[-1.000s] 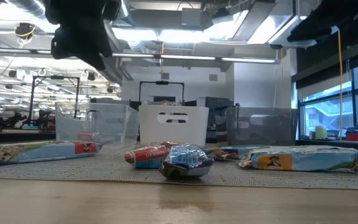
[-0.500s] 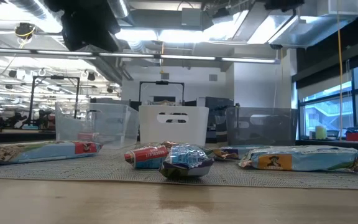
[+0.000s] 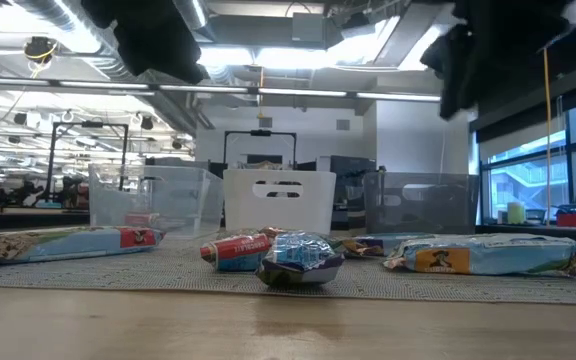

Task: Pick and place Granola Bars by type
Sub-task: Put the right blue granola bar into the white bin

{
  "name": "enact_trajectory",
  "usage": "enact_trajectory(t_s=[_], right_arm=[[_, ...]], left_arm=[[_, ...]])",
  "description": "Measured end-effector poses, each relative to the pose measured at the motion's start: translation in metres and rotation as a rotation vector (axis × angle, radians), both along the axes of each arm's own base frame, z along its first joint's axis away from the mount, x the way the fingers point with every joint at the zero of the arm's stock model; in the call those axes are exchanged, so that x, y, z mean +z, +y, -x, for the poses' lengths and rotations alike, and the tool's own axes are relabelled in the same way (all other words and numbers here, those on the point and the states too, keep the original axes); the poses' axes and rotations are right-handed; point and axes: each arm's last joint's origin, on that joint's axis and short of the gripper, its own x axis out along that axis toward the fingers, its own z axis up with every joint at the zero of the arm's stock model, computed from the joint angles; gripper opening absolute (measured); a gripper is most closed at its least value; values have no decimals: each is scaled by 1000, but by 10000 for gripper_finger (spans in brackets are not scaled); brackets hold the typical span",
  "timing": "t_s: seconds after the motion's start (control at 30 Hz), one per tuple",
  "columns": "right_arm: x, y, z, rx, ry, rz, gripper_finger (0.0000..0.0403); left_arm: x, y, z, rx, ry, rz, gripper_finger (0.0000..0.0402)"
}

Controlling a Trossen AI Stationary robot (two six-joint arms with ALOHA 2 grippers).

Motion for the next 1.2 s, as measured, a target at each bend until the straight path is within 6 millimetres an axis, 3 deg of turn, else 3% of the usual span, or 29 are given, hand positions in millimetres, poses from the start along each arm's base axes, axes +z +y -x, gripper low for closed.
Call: enact_trajectory(t_s=[0.23,0.43,0.93,1.2], right_arm=[[-36,37,-11,-37,25,-49,139],[-45,47,-22,-109,-9,-81,139],[-71,27,-36,-221,46,66,139],[-86,17,-41,-372,108,20,139]], left_arm=[[0,0,0,-41,5,-45,155],[0,0,0,-46,6,-50,155],[0,0,0,-36,2,-35,155],[0,-1,0,-32,1,-27,155]])
